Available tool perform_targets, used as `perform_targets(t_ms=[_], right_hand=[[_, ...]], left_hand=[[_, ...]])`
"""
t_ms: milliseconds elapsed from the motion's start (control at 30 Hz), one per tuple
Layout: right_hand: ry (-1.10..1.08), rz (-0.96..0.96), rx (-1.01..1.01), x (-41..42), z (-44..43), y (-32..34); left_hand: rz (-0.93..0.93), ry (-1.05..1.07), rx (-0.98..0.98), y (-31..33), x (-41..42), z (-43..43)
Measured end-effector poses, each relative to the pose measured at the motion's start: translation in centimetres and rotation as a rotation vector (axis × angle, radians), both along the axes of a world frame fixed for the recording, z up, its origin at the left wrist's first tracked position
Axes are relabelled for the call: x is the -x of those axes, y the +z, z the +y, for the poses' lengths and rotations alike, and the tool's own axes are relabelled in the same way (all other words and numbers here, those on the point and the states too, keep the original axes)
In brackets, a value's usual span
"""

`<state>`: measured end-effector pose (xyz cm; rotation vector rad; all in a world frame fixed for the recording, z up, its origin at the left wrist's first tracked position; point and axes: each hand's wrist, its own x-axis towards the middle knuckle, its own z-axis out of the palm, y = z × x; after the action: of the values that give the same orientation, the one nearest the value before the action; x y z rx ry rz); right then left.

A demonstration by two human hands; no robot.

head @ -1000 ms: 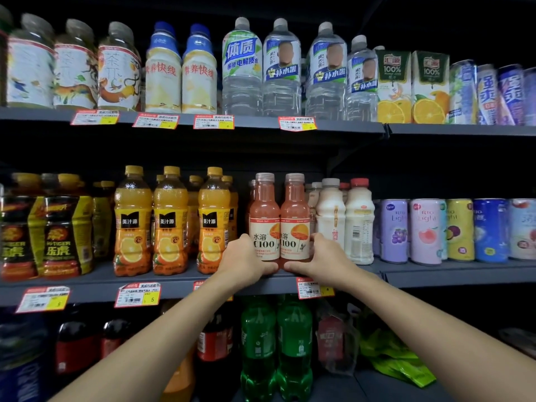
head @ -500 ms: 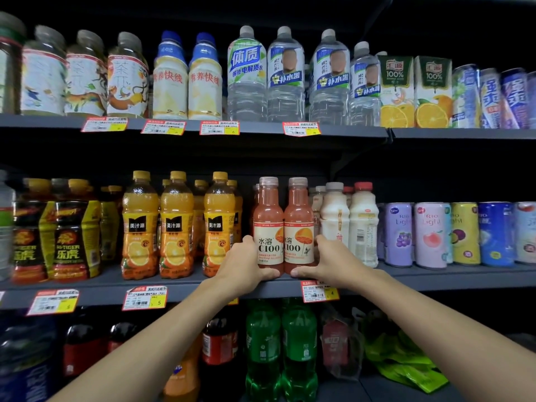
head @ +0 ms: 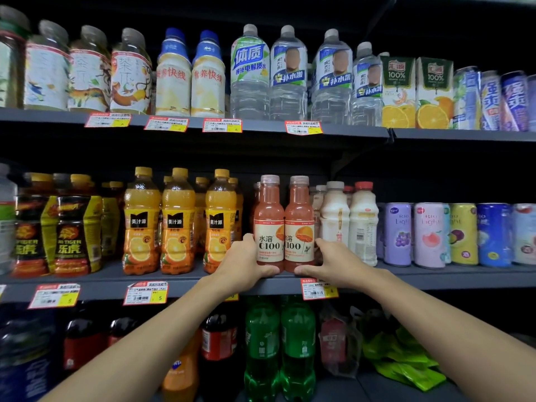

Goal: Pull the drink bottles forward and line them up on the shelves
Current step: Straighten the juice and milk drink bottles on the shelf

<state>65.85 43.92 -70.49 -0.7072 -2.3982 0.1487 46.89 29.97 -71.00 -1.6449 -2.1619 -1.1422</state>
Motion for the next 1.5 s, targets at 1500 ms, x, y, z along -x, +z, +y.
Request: perform_targets(t_ms=[1500], right_hand=[[0.028, 0.019, 0.039, -0.1, 0.7, 0.0]], left_hand=[[0.011, 0.051, -0.013, 0.2, -0.8, -1.3]])
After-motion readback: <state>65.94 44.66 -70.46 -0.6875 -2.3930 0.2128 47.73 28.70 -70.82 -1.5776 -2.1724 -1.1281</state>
